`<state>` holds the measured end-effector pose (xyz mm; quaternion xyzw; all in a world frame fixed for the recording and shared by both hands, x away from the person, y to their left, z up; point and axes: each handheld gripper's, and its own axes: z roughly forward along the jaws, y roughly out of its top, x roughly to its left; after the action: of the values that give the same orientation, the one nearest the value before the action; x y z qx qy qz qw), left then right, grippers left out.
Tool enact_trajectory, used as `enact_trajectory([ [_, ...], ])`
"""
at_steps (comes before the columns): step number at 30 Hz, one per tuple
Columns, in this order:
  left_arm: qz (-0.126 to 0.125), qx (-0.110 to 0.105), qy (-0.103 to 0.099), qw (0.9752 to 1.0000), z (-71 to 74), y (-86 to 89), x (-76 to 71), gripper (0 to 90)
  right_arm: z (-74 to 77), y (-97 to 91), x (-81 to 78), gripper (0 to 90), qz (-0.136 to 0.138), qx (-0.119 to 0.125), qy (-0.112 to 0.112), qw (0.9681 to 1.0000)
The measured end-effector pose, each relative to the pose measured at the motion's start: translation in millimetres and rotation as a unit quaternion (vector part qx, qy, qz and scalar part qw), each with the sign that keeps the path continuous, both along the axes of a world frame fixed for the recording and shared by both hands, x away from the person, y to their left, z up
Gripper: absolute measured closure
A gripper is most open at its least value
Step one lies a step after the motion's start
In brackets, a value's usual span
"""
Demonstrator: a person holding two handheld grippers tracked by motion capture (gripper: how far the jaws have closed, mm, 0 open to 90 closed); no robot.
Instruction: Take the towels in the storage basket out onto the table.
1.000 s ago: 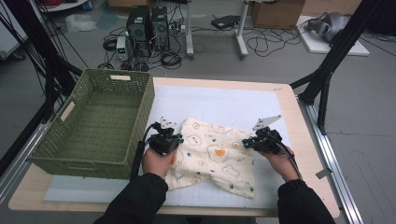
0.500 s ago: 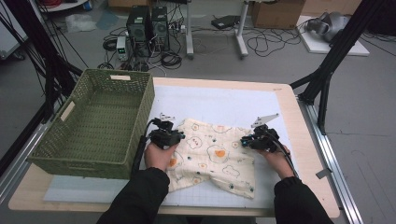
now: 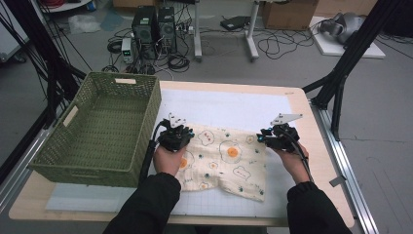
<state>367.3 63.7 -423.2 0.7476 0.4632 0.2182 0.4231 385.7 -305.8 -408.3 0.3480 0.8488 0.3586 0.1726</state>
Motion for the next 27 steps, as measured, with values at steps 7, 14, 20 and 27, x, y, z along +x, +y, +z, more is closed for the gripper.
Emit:
enact_trajectory([
  [7, -0.029, -0.005, 0.028, 0.9992, -2.4, 7.9, -14.0, 71.6, -6.5, -4.5, -23.9, 64.4, 0.048, 0.016, 0.011, 0.9987],
  [14, -0.069, -0.010, 0.036, 0.9969, -0.3, 12.4, -42.8, 67.8, -11.2, 0.2, -65.6, 61.7, 0.122, 0.028, 0.025, 0.9918],
  [20, -0.101, 0.008, 0.051, 0.9936, -3.8, 12.7, -67.2, 59.0, -20.2, 12.7, -94.5, 62.1, 0.176, 0.029, 0.054, 0.9825],
  [27, -0.134, 0.020, 0.077, 0.9878, -10.5, 16.4, -87.9, 62.2, -29.0, 20.2, -100.3, 79.0, 0.195, -0.004, 0.065, 0.9786],
])
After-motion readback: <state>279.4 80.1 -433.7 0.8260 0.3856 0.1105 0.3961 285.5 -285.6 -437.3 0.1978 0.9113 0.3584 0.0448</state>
